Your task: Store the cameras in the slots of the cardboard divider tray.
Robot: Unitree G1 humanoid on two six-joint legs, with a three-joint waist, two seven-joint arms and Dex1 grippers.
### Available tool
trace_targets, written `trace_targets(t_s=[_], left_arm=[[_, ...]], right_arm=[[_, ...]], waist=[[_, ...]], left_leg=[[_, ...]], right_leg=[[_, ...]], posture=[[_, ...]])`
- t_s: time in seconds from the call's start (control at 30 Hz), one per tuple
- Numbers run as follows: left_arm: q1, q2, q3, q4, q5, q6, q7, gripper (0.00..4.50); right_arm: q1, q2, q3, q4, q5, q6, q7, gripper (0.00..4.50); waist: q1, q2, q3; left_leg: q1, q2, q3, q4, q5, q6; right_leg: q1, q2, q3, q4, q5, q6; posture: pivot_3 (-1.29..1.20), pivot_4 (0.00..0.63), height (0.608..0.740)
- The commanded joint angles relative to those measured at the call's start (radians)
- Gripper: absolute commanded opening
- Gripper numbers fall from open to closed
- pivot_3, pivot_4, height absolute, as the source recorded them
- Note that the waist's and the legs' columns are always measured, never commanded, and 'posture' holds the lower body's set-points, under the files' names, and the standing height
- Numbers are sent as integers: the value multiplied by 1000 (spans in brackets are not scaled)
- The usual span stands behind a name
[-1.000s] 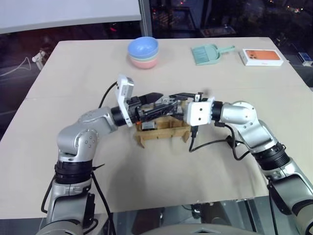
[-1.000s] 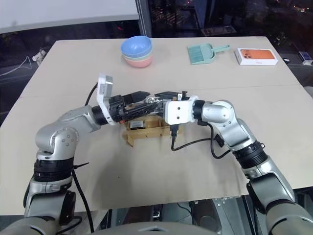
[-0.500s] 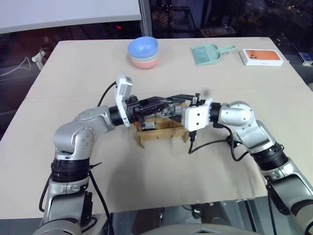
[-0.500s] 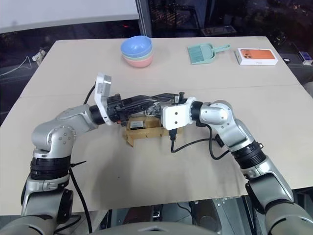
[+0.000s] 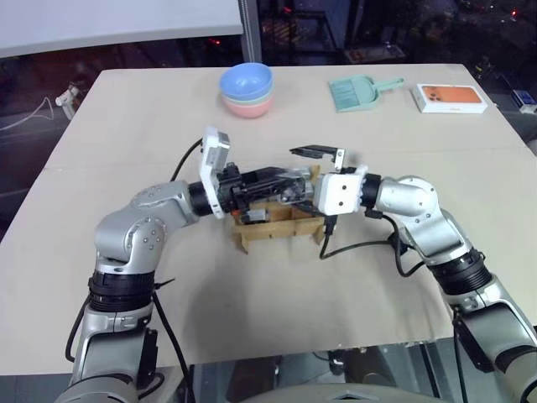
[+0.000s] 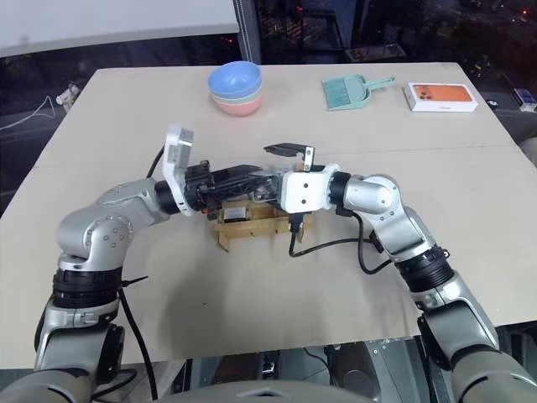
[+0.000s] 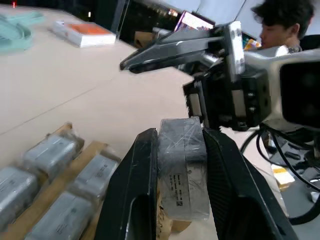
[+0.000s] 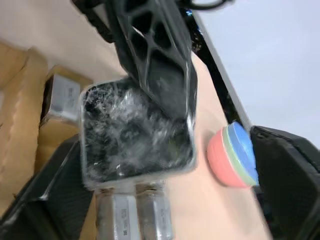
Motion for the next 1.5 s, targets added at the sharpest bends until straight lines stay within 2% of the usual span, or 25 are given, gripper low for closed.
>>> trace_targets(t_s=[0.03, 0.23, 0.37, 0.47, 0.53, 0.67, 1.1, 1.5], left_arm=[[-7, -6, 5, -7, 29, -86, -15, 768], [50, 19, -21, -20, 88, -187, -62, 768], [97, 34, -69, 11, 201, -362, -131, 768], [116, 31, -88, 54, 261, -458, -155, 768], [114, 16, -80, 91, 267, -491, -154, 768], [118, 7, -94, 165, 313, -585, -175, 768], [118, -16, -90, 235, 321, -634, -190, 768], [104, -16, -106, 303, 367, -760, -239, 768]], right_arm=[[47, -44, -123, -159, 170, 155, 41, 4436], [267, -212, -391, -371, 679, 707, 123, 4436], [379, -372, -602, -366, 899, 848, 238, 4436], [426, -445, -716, -323, 999, 903, 295, 4436], [469, -494, -766, -274, 1021, 932, 344, 4436], [561, -505, -833, -182, 971, 801, 471, 4436], [702, -500, -895, 48, 833, 370, 790, 4436], [723, -524, -848, 128, 841, 240, 806, 4436]], waist=[[3, 0, 0], [12, 0, 0], [16, 0, 0], [12, 0, 0], [15, -1, 0], [22, -2, -1], [23, -1, -2], [23, -1, -2]], left_leg=[[0, 0, 0, 0, 0, 0], [0, 0, 0, 0, -3, 5], [0, 0, 1, 0, -3, 5], [2, 0, 2, 0, -3, 5], [2, 0, 2, 0, -3, 5], [2, 0, 2, 0, -3, 5], [3, 0, 2, 0, -3, 6], [15, 0, 2, 0, -3, 6]], right_leg=[[0, 0, 0, 0, 0, 0], [1, 0, 0, -1, 0, 0], [1, 0, 0, -2, 0, 0], [1, 0, 2, -1, -1, -1], [2, 1, 2, -1, -1, -1], [2, 1, 2, -2, 0, 0], [3, 1, 3, -2, 0, 1], [13, 1, 4, -2, -3, 2]], posture=[[0, 150, 740], [0, 150, 740], [0, 150, 740], [0, 150, 740], [0, 150, 740], [0, 150, 740], [0, 150, 740], [0, 150, 740]])
